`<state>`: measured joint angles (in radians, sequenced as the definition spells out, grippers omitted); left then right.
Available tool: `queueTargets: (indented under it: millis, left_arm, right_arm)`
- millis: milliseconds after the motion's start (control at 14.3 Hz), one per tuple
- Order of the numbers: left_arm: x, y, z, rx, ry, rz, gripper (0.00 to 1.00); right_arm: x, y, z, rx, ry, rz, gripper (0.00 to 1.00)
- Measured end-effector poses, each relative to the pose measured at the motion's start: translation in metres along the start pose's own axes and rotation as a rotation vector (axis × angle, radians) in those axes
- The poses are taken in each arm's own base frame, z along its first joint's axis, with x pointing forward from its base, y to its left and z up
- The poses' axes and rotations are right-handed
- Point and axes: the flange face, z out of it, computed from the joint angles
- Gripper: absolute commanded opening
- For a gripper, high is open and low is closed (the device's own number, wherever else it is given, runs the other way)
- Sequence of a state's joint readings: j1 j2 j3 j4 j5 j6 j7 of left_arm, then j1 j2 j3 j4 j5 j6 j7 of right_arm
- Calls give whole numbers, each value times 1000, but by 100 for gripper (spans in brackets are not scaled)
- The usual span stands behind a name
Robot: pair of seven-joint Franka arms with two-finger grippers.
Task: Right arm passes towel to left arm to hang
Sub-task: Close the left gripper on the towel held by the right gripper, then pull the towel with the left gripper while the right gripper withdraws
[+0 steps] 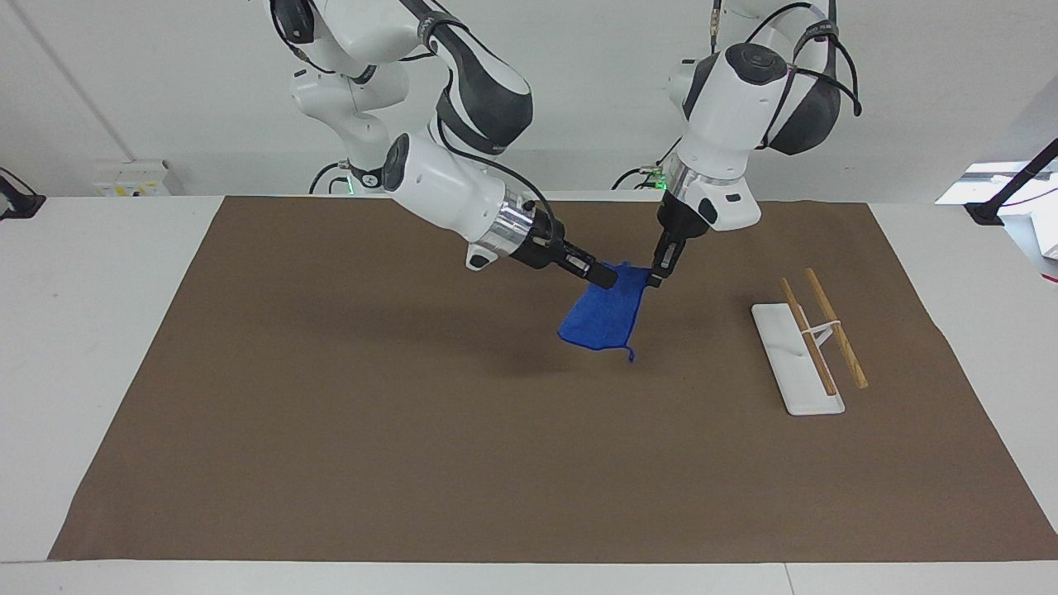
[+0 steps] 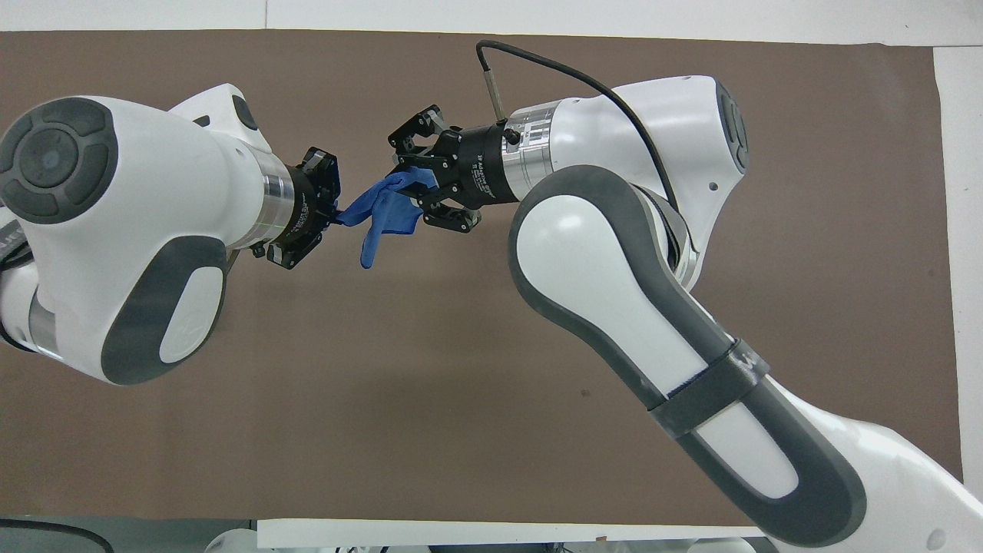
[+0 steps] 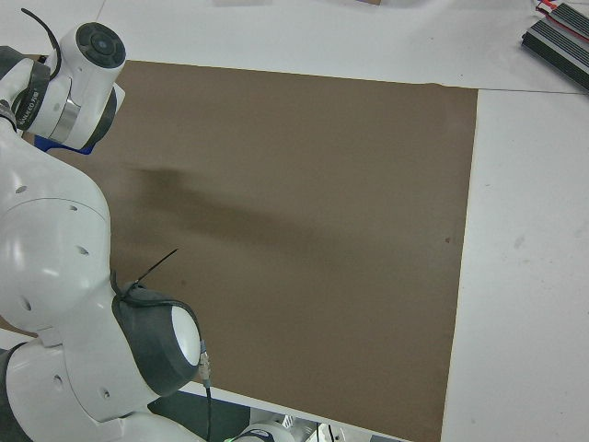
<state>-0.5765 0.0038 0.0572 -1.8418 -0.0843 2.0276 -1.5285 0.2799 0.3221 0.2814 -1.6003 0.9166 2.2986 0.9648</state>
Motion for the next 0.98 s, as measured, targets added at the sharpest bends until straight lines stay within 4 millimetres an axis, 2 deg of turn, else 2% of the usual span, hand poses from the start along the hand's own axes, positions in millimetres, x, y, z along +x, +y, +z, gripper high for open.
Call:
queueTargets:
  millis: [70,140,349,558,767,907,977]
  left_arm:
    - [0,0,0,0,0,0,0]
    - [0,0,0,0,0,0,0]
    - [1,0,-1,-2,0,-1,0]
    - [7,6,-12,-24,23,5,0]
    - [21,13,-33,-54,120,84,0]
    - [42,11,-43,-27,142,160,0]
    - [56,7,-47,2,144,194,0]
  right_arm:
    - [0,0,0,0,0,0,82]
    - [0,0,0,0,0,0,100]
    - [0,0,-1,1,1,-21,100]
    - [9,-1,-8,-4,29,-104,100]
    - [35,-1,-27,-75,145,-286,100]
    - [59,3,-45,-173,229,-419,100]
    - [78,6,-61,-227,271,-466,100]
